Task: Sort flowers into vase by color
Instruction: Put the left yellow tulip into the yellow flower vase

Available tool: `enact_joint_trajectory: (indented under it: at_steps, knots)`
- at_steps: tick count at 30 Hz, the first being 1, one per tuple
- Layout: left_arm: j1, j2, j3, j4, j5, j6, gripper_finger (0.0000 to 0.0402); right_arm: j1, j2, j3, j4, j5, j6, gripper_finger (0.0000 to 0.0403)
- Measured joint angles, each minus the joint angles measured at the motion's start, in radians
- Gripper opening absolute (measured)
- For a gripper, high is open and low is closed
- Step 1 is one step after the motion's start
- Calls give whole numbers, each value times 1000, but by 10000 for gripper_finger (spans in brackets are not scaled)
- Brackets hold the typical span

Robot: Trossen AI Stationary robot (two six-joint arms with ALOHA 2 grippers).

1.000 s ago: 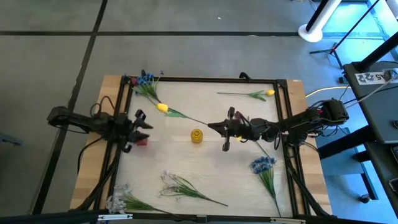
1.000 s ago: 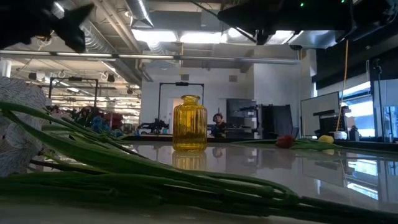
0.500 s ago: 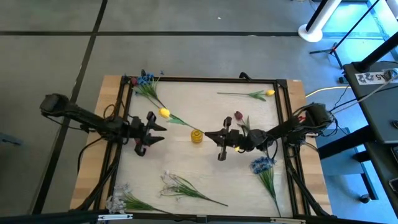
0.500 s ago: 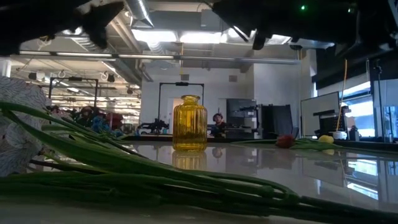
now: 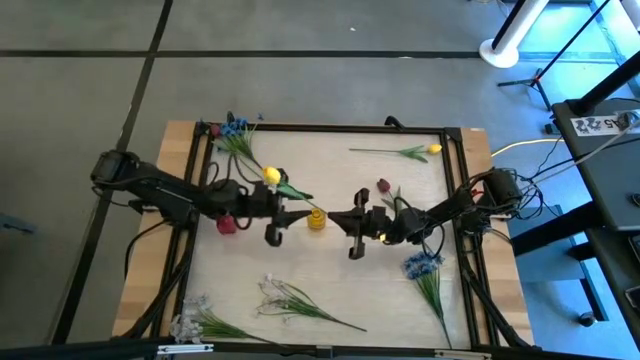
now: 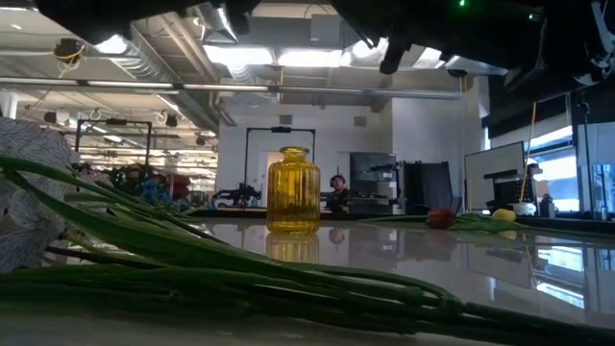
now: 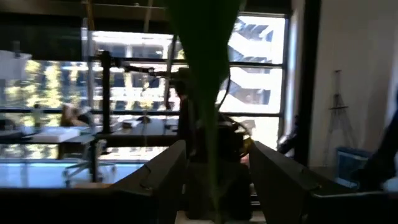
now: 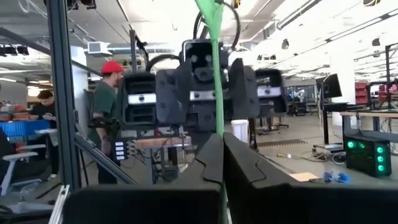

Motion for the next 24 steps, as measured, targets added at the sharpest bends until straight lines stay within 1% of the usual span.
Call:
enact_joint_trajectory:
  at_steps: [2,5,9,11,14,15,16,17,20,22,24]
  knots:
    - [4,15,6,20,25,-35,173,0,0,5,1,-3,0,1]
    - [4,27,10,74,21,-54,171,0,0,20,1,-8,0,1]
    - [3,39,10,114,-36,-65,151,0,0,36,0,-9,0,1]
    - [-4,39,10,114,-79,-73,125,0,0,47,-12,-10,-12,1]
    - [-14,38,10,112,-91,-81,59,0,0,71,-78,4,-31,13]
    - [-19,38,10,113,-92,-83,34,-1,0,84,-109,18,-32,22]
    - [-23,38,10,113,-95,-83,17,-1,0,99,-146,33,-34,35]
    - [-27,38,10,112,-101,-83,10,-1,0,113,-183,47,-47,51]
    - [-31,10,10,58,-108,-53,3,1,-10,146,-266,87,-124,109]
    - [-28,-38,14,-44,-111,-40,2,14,-41,160,-312,127,-164,153]
    - [-22,-86,27,-156,-122,-38,1,31,-72,164,-319,194,-203,194]
